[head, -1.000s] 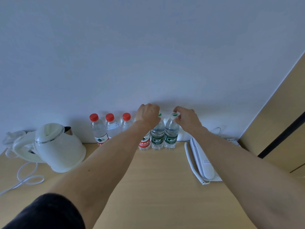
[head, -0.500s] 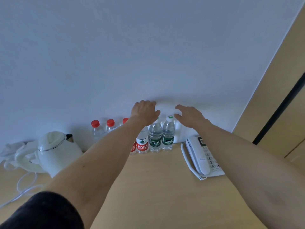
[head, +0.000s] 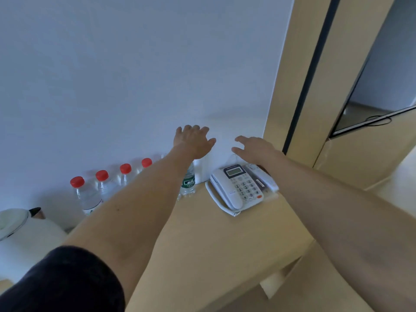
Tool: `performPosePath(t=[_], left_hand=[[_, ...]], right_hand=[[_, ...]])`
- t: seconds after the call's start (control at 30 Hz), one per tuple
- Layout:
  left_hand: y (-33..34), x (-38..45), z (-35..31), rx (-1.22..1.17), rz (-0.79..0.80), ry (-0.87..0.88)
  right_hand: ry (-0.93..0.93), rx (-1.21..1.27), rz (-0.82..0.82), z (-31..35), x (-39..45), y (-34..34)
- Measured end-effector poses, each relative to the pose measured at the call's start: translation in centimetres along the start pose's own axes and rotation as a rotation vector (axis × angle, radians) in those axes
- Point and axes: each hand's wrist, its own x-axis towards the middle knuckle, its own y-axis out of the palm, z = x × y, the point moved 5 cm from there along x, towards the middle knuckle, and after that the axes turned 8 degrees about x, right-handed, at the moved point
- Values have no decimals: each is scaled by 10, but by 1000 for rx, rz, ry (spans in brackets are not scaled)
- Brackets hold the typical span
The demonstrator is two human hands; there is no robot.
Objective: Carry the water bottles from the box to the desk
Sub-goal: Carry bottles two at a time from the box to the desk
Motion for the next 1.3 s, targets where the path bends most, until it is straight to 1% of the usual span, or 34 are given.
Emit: performPosePath(t=[0.23,0.4,0.53,0.67,0.8,0.93,1.0,1.1,1.3], left_hand=[[-16,-2,-115,-19,7,177],[-32,-16,-223,-41,18,314],[-35,-45,-330,-62,52,431],[-34,-93,-448,-71,79,570],[-41,-145,-560,-96,80,711],[-55,-198,-657,-118,78,841],[-59,-224,-698,-122,88,905],[-60,-251,-749,-83,147,985],[-70,-259,-823,-75,156,1072]], right_hand=[[205,24,-34,-97,-60,-16],[357,88,-86,-188,-138,-35],[477,64,-120,-266,-224,-49],[607,24,-141,-342,-324,-64],[764,20,-174,-410,-430,-73],[946,59,-184,-469,-528,-74],[1035,84,-178,-493,-570,-72],[1145,125,-170,-522,-620,-69],[1250,190,-183,-570,-665,-70]])
